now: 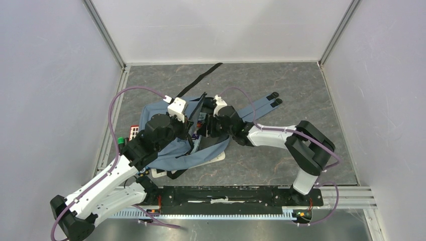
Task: Pack the student bag
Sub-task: Place the book in the student bag, then zip the student bag at the center of the board.
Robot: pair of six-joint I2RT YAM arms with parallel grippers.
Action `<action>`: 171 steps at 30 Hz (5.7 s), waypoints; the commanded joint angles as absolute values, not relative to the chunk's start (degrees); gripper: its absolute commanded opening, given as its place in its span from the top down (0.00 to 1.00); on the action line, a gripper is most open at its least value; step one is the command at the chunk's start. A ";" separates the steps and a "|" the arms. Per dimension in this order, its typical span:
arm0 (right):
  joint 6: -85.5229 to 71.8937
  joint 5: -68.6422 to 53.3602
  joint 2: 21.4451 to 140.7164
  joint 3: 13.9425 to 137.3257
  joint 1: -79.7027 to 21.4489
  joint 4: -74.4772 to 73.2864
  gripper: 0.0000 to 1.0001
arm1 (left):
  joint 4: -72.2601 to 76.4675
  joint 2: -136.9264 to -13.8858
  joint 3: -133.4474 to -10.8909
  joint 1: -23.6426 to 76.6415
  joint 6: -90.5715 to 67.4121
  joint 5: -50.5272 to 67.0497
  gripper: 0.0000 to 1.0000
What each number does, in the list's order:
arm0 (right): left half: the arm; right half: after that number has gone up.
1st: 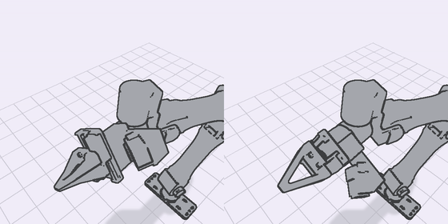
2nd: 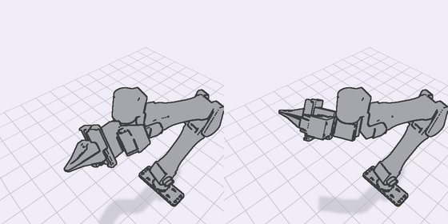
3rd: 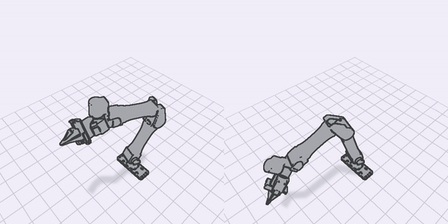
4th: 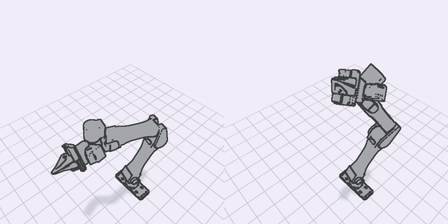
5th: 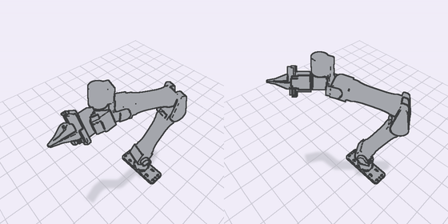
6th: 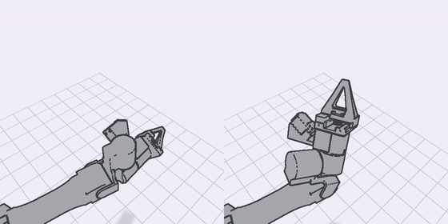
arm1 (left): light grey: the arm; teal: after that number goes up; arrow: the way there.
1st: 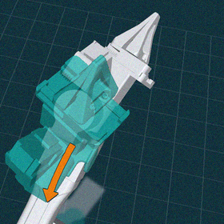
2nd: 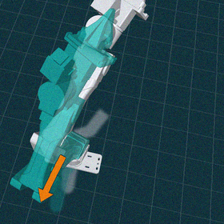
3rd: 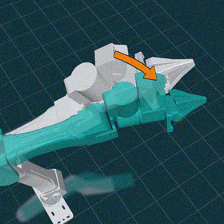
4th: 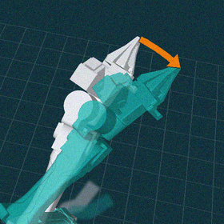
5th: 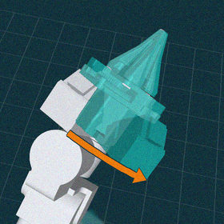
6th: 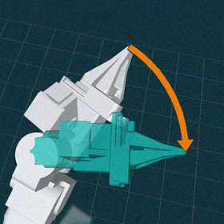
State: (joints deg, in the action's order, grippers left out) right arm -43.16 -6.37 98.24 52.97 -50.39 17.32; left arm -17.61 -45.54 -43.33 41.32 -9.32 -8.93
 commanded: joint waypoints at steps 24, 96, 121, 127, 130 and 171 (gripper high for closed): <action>-32.19 2.57 70.88 36.68 -42.29 5.57 0.39 | -18.15 -50.52 -46.26 40.96 -9.94 -1.09 0.00; 0.52 32.26 90.76 55.68 -81.41 10.18 1.00 | -28.31 -72.69 -48.34 9.72 -21.24 13.81 0.98; -8.52 46.63 73.62 44.57 -72.63 4.91 1.00 | -28.74 -71.75 -48.00 9.76 -20.90 11.60 0.98; -8.31 41.40 69.71 42.19 -69.08 6.76 1.00 | -28.74 -70.44 -47.95 10.61 -20.24 11.10 0.96; -7.14 37.05 68.43 41.15 -69.08 9.07 1.00 | -28.65 -68.76 -48.33 12.47 -19.33 9.76 0.54; -14.17 39.29 61.15 35.00 -67.94 13.42 1.00 | -16.94 -64.72 -42.55 63.82 -11.35 -24.16 0.87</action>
State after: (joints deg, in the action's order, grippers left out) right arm -15.18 29.89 62.19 33.15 -68.20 13.10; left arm -20.69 -66.32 -44.23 62.06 -9.74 -17.67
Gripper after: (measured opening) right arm 0.004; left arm 0.223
